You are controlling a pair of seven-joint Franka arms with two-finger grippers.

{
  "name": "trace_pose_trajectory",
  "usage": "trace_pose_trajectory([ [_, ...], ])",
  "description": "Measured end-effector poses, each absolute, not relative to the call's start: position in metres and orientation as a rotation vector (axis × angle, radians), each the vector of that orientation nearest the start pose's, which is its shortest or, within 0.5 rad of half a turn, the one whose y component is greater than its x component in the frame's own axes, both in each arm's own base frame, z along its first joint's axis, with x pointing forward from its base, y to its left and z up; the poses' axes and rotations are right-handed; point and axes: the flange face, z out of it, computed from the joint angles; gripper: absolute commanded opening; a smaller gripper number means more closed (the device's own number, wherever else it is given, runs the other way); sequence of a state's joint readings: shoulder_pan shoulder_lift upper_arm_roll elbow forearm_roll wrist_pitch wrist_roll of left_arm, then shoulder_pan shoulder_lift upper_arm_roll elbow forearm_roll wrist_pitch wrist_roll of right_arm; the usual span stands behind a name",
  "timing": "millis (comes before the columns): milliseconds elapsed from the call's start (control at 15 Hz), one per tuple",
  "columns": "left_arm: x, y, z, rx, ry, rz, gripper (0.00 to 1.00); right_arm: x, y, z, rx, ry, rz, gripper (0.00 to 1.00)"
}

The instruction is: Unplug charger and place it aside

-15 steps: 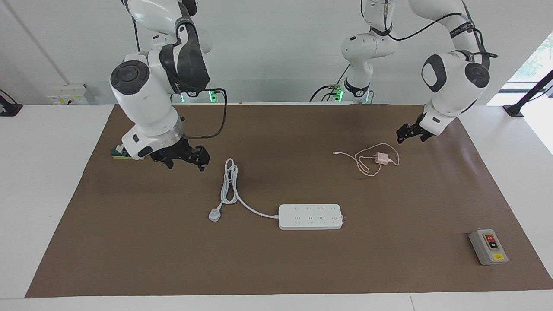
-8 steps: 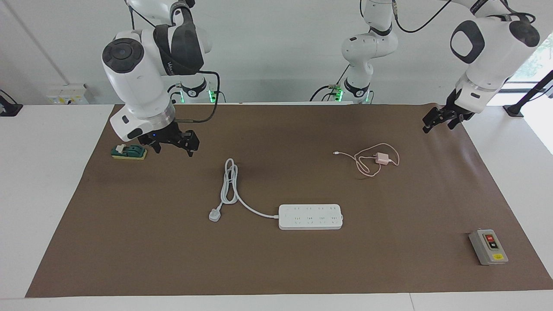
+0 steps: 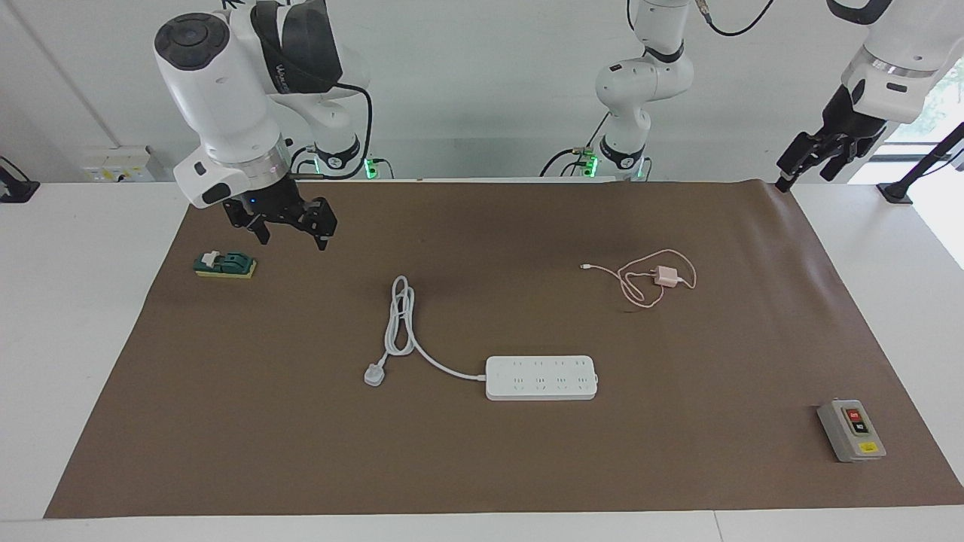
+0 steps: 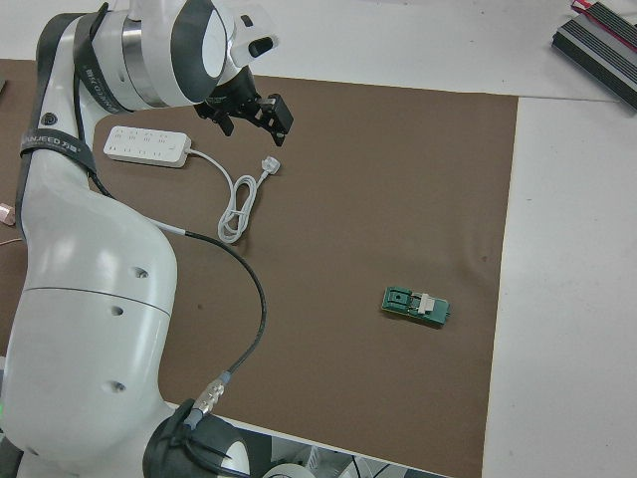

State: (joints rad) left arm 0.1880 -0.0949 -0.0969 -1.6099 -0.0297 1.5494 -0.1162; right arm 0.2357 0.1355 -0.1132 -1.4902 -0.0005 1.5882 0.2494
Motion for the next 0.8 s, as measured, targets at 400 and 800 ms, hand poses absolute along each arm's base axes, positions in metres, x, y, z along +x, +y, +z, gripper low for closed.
trace_pose_trajectory([
  [400,0.53,-0.001,0.636,-3.15,-0.116,0.043,1.0,0.574,0.047,0.607,-3.151,0.158,0.057,1.0],
  [800,0.532,-0.023,0.634,-3.153,0.025,0.054,1.0,0.543,0.03,0.616,-3.143,0.074,0.066,1.0],
])
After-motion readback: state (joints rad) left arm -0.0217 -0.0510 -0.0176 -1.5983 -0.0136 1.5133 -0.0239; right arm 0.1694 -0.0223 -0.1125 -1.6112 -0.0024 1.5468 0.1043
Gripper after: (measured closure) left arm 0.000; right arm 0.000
